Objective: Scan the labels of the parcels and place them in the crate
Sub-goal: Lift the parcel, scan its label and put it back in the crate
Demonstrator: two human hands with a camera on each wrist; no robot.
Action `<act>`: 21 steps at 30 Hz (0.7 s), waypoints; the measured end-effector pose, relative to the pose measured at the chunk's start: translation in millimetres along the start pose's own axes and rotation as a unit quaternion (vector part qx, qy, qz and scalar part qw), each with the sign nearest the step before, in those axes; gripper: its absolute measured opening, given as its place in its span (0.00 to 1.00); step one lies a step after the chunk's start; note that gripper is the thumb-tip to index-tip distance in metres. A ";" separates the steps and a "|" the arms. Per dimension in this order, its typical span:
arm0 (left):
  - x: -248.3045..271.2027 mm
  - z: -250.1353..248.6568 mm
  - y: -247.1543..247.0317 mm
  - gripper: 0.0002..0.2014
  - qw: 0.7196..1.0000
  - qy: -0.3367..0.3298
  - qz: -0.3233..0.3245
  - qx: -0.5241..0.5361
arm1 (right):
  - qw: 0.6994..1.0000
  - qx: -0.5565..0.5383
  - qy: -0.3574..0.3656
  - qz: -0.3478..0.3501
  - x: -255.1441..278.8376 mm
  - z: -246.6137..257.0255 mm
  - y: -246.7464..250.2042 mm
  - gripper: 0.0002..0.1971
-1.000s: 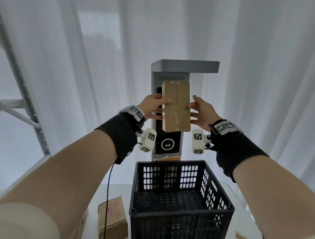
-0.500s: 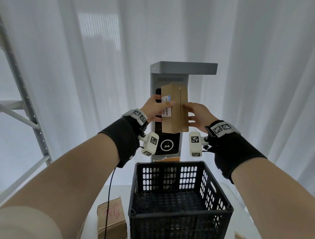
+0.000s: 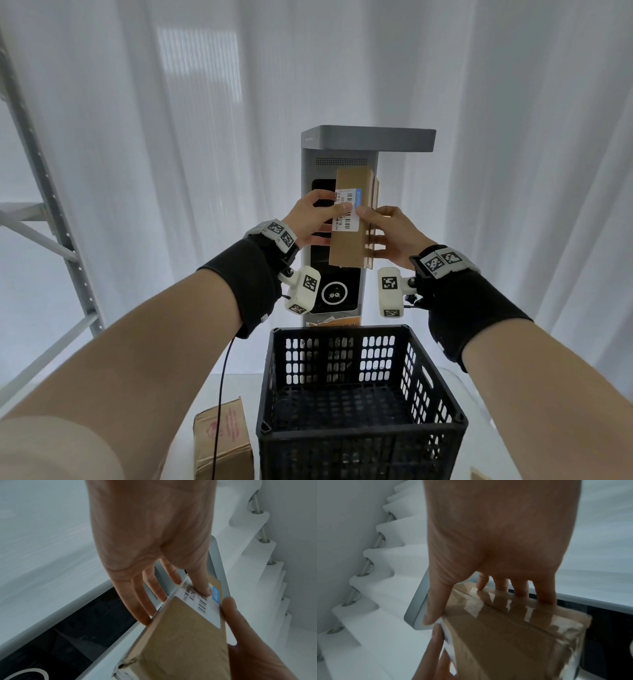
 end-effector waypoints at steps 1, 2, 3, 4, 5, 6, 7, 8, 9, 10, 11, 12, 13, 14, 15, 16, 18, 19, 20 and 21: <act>0.4 0.3 0.5 0.17 1.000 0.000 -0.003 0.007 | 1.000 -0.007 0.002 0.003 0.1 0.2 -0.4 0.34; 1.1 0.9 0.8 0.16 1.000 0.002 -0.005 0.020 | 1.000 -0.011 0.001 0.006 -0.6 -0.3 -0.2 0.34; 1.8 1.9 1.4 0.15 0.999 0.005 -0.006 0.037 | 1.000 -0.018 0.000 0.011 -0.2 -0.2 -1.2 0.32; 2.3 3.2 2.2 0.14 0.999 0.007 -0.006 0.053 | 1.000 -0.023 0.001 0.016 -0.1 0.2 -1.8 0.28; 2.5 4.3 2.9 0.14 0.998 0.008 -0.005 0.064 | 0.999 -0.032 0.005 0.024 -0.3 0.8 -2.6 0.26; 2.8 5.6 3.5 0.14 0.998 0.008 -0.004 0.067 | 0.998 -0.045 0.010 0.034 -0.4 1.3 -3.9 0.25; 2.9 6.8 3.4 0.15 0.998 0.009 -0.001 0.066 | 0.997 -0.062 0.013 0.046 -0.8 1.4 -5.5 0.27; 3.2 8.0 2.8 0.17 0.998 0.012 0.002 0.062 | 0.995 -0.078 0.015 0.055 0.0 1.9 -7.7 0.33; 3.6 9.7 1.6 0.21 0.998 0.019 0.006 0.059 | 0.993 -0.095 0.014 0.066 1.1 2.4 -11.0 0.37; 4.1 11.2 -0.2 0.25 0.998 0.028 0.012 0.059 | 0.992 -0.105 0.015 0.076 2.3 3.2 -14.5 0.39; 4.8 11.9 -2.2 0.28 0.997 0.036 0.019 0.062 | 0.990 -0.115 0.016 0.084 2.3 3.4 -17.0 0.38; 5.4 11.8 -4.2 0.29 0.997 0.040 0.027 0.068 | 0.989 -0.121 0.018 0.088 2.5 3.8 -18.7 0.37; 6.1 11.0 -5.6 0.28 0.996 0.041 0.033 0.072 | 0.988 -0.127 0.020 0.087 2.3 3.5 -18.9 0.35; 6.5 10.0 -6.2 0.28 0.996 0.039 0.038 0.073 | 0.988 -0.129 0.020 0.083 2.2 2.7 -17.8 0.35; 6.6 9.1 -6.3 0.27 0.996 0.036 0.042 0.073 | 0.988 -0.132 0.020 0.081 2.0 1.6 -16.6 0.35; 6.6 8.3 -5.8 0.26 0.996 0.032 0.044 0.072 | 0.988 -0.132 0.019 0.074 3.0 0.8 -14.6 0.34; 5.5 7.9 -1.6 0.24 0.997 0.022 0.033 0.069 | 0.990 -0.124 0.024 0.061 5.1 1.1 -10.7 0.30; 4.3 8.8 2.0 0.21 0.997 0.018 0.021 0.067 | 0.992 -0.113 0.033 0.052 5.2 2.0 -7.2 0.24; 3.5 9.9 5.7 0.19 0.998 0.015 0.007 0.064 | 0.994 -0.097 0.043 0.041 4.9 2.9 -3.3 0.18; 3.0 11.4 8.9 0.18 0.998 0.014 -0.004 0.062 | 0.995 -0.082 0.050 0.033 4.7 3.8 -0.3 0.13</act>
Point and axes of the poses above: each hand's wrist, its own x-axis away from the middle knuckle, its own y-axis out of the back of the hand, z = x × y, the point moved 10 cm from there along -x, towards the middle knuckle, and after that the axes turned 7 degrees about z, right-handed, at the moved point
